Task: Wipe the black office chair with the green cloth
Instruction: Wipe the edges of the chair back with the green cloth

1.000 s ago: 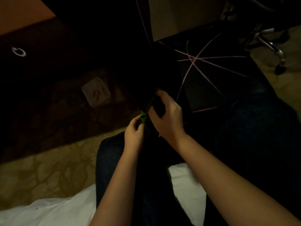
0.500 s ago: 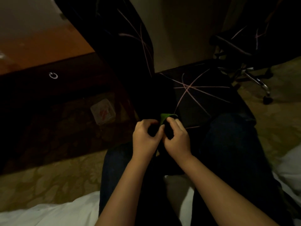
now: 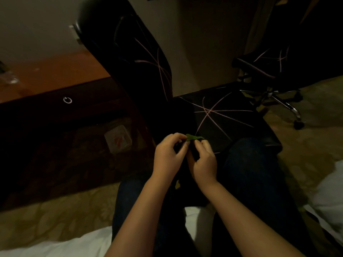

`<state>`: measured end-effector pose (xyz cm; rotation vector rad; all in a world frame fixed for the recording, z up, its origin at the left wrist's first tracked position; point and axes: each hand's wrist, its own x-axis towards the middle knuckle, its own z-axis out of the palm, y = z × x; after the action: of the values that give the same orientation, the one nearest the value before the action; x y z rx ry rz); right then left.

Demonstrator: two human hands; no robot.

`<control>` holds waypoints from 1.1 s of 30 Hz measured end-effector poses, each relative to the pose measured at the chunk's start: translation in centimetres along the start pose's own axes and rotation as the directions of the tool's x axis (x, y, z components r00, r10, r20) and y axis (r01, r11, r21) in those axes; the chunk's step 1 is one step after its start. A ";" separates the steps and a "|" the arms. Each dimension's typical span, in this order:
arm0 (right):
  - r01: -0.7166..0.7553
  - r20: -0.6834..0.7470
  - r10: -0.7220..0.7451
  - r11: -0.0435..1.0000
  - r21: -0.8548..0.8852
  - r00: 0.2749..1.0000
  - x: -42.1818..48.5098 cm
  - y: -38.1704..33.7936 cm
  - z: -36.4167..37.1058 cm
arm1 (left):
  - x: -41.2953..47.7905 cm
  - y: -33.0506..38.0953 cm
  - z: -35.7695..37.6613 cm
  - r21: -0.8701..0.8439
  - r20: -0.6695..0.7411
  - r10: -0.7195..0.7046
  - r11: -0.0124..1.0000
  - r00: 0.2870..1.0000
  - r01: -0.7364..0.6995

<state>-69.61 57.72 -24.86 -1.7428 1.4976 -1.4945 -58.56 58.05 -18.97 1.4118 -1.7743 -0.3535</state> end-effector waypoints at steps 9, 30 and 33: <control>-0.034 -0.053 0.029 0.995 -0.097 0.998 3.5 1.4 2.0 | -0.3 -2.1 1.3 -0.046 -0.035 -0.080 0.996 0.996 0.079; -0.288 -0.017 0.288 0.957 0.034 0.957 4.7 4.7 9.1 | 4.2 -11.3 0.4 0.075 0.038 -0.551 0.834 0.834 0.547; -0.257 -0.008 0.257 0.966 0.011 0.966 4.5 5.1 9.4 | 4.6 -11.6 -0.2 0.103 0.067 -0.527 0.848 0.847 0.519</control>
<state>-64.35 48.92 -30.29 -1.4716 1.6461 -1.3750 -50.74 50.06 -24.60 1.9653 -1.4563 -0.6487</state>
